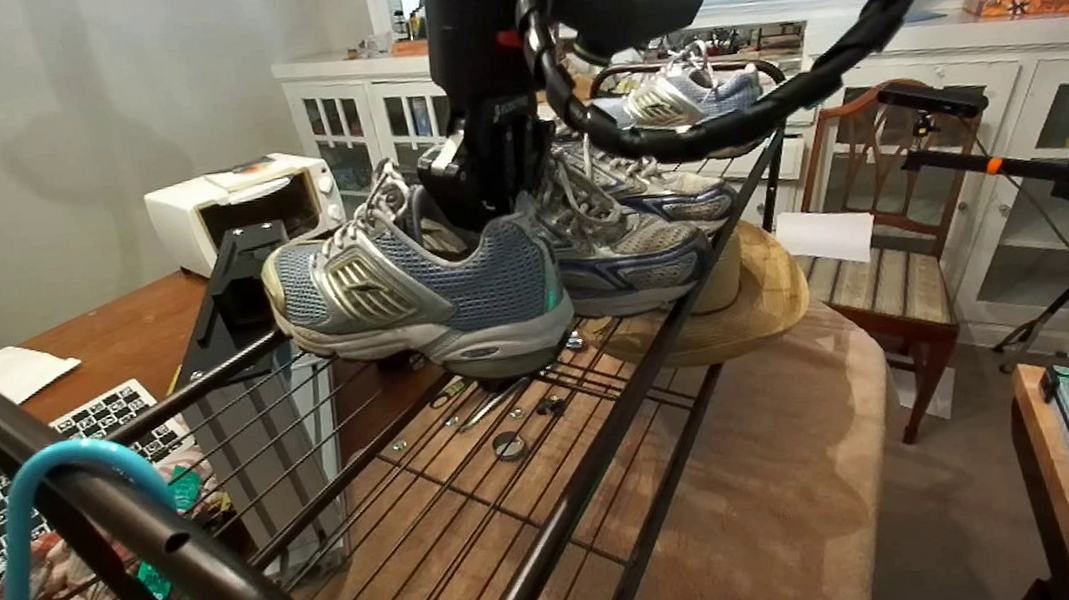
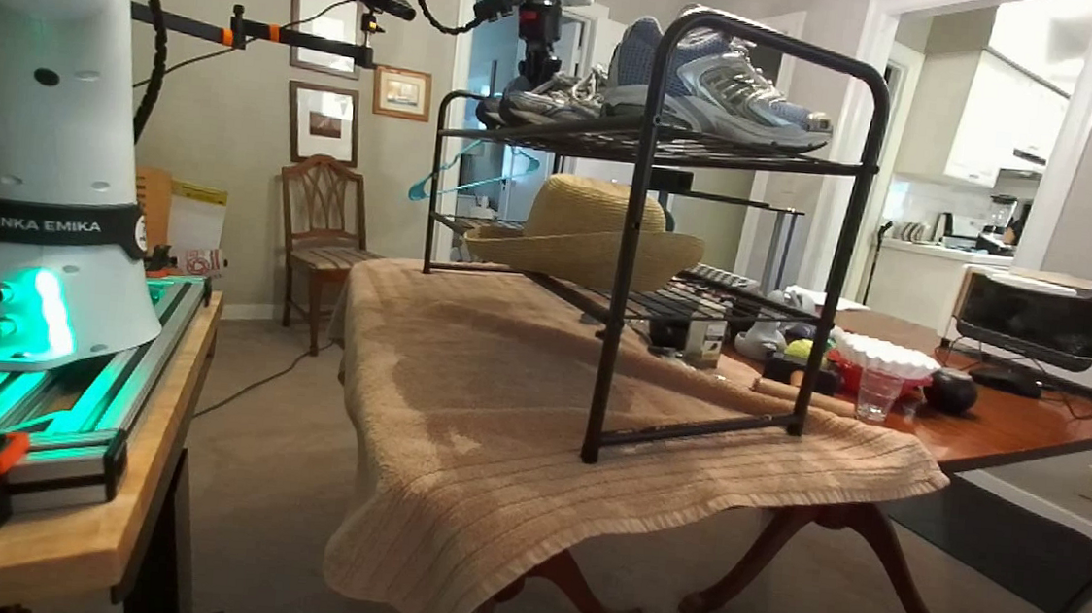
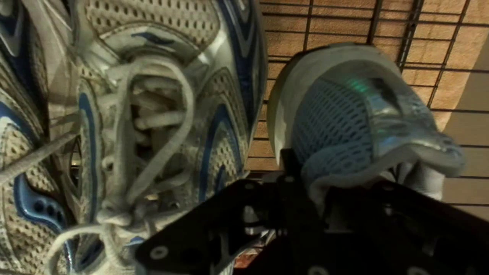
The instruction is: Move the blue pair of shoes to the left
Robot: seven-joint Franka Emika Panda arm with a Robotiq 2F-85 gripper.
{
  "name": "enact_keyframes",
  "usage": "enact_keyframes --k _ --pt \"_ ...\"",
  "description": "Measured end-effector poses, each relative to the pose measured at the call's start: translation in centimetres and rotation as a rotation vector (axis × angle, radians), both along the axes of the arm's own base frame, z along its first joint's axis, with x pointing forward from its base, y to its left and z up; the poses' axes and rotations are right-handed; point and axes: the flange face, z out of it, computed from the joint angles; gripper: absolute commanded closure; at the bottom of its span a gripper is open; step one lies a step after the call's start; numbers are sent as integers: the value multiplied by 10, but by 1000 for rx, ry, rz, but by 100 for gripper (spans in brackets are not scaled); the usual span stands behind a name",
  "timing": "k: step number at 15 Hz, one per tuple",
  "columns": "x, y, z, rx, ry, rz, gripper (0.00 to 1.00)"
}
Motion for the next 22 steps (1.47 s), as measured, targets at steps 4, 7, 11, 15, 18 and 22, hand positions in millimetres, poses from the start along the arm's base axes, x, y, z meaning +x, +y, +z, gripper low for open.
enact_keyframes --k 4,7,11,15,18,22 --pt "0 -7 6 -20 -20 -1 34" --pt "-5 -12 28 -29 -60 2 12" --pt "-17 -20 63 -35 -79 -10 0" --pt "-27 -32 92 -51 -71 -56 0" --pt "-38 -43 106 -83 -45 -125 0" --pt "-55 -55 121 -117 -25 -230 0"
